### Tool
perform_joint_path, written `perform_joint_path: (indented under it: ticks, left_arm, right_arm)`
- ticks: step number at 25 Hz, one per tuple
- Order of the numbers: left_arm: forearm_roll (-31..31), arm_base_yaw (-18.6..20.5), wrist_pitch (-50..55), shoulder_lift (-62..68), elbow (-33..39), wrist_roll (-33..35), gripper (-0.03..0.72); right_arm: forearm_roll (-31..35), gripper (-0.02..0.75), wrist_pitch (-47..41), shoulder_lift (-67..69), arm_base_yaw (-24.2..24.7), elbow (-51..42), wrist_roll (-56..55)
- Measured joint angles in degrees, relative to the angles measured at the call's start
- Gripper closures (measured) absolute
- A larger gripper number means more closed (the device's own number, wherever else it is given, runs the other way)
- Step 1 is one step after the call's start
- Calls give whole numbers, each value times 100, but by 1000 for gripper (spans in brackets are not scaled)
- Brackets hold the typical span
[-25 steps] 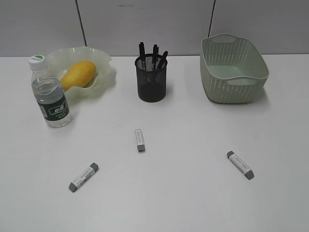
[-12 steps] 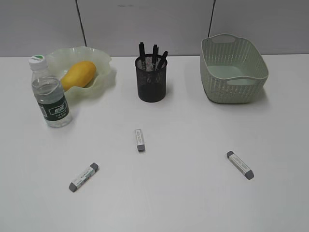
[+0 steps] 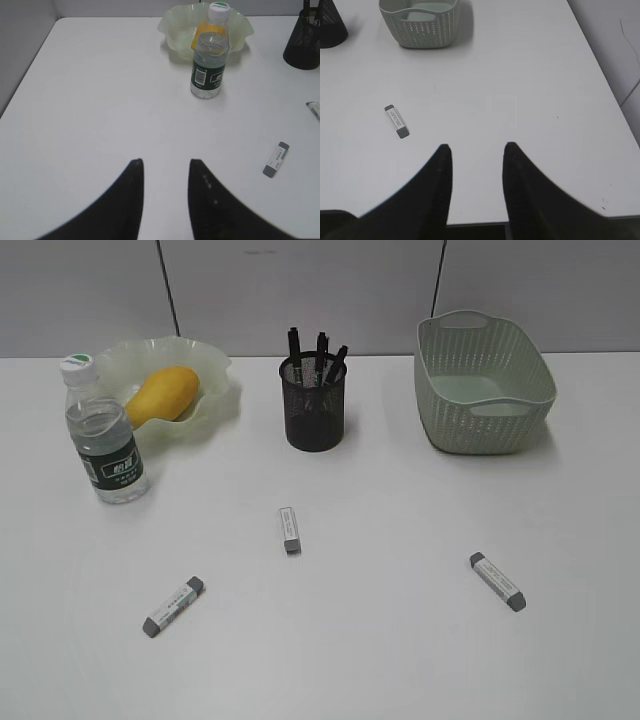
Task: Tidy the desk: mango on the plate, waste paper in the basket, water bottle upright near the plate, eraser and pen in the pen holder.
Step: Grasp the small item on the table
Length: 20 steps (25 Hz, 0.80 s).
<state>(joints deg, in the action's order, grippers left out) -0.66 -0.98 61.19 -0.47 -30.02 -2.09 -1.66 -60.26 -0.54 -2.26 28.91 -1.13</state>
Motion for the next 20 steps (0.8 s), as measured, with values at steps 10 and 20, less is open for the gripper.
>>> perform_joint_path:
  ticks: [10, 20]
  left_arm:
    - [66, 0, 0, 0, 0, 0, 450]
    - [66, 0, 0, 0, 0, 0, 347]
  right_arm:
    - [284, 475, 16, 0, 0, 0, 375]
    - [294, 477, 32, 0, 0, 0, 381]
